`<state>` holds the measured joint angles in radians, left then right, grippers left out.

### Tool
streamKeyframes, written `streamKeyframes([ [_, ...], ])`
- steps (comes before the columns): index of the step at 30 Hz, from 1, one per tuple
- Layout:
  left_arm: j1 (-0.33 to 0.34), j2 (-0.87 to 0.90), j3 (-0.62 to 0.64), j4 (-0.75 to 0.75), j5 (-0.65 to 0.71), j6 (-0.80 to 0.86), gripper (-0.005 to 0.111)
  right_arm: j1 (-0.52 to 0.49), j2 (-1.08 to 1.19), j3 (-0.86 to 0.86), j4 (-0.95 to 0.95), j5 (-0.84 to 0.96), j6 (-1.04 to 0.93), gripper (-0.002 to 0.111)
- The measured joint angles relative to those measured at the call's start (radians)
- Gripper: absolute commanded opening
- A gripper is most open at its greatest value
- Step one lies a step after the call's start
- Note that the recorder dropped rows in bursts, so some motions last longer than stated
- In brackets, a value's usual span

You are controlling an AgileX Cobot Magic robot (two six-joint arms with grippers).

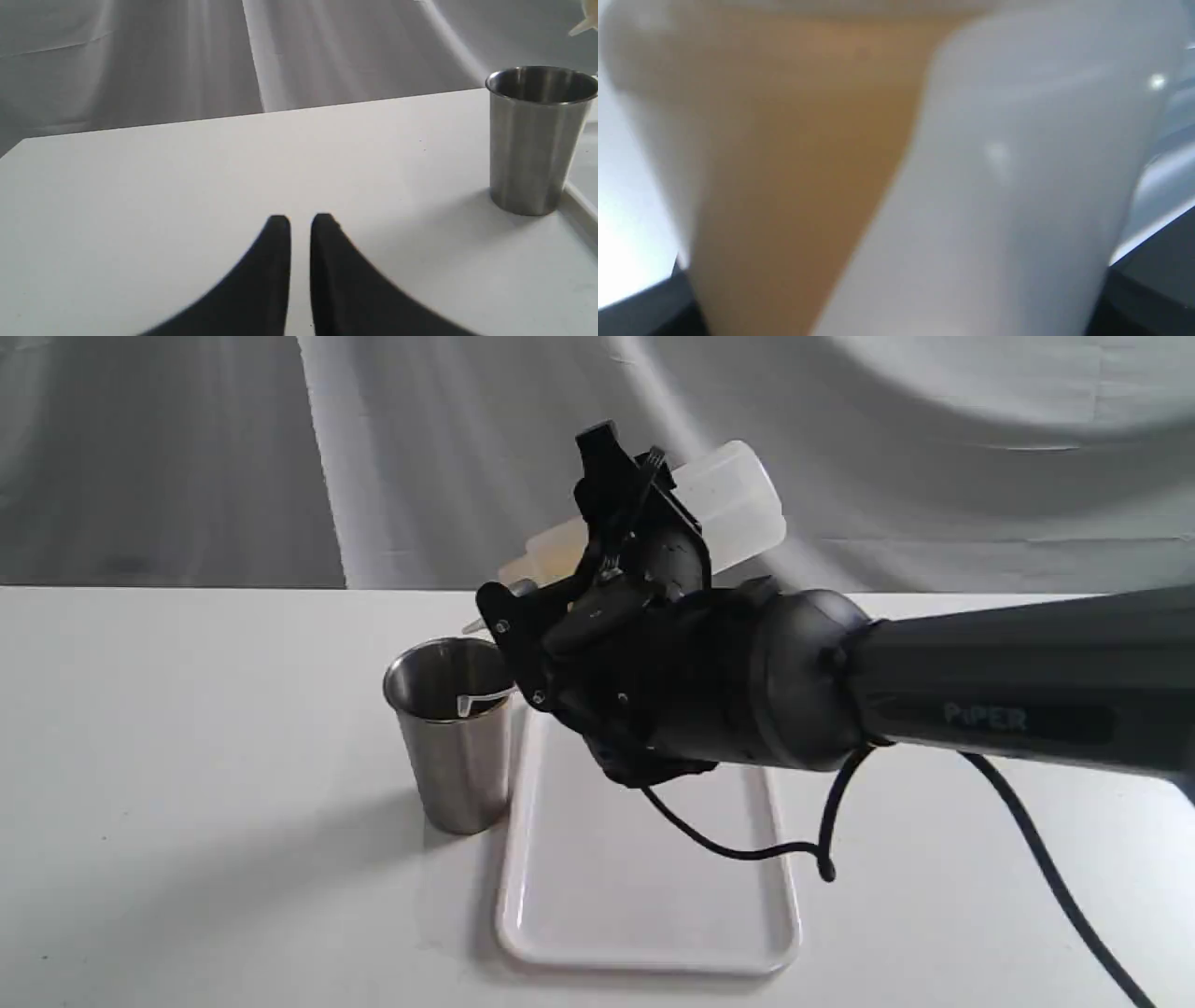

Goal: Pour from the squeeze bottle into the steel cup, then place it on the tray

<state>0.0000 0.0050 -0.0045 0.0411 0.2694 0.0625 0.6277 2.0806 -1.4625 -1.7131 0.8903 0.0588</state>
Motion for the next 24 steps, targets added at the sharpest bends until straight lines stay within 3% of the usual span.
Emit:
streamKeyframes([
  [13,0.000,0.000,0.000,0.000,0.000,0.000,0.008,0.000,0.000,0.000,0.000,0.000,0.085,0.000],
  [24,0.000,0.000,0.000,0.000,0.000,0.000,0.008,0.000,0.000,0.000,0.003,0.002,0.342,0.000],
])
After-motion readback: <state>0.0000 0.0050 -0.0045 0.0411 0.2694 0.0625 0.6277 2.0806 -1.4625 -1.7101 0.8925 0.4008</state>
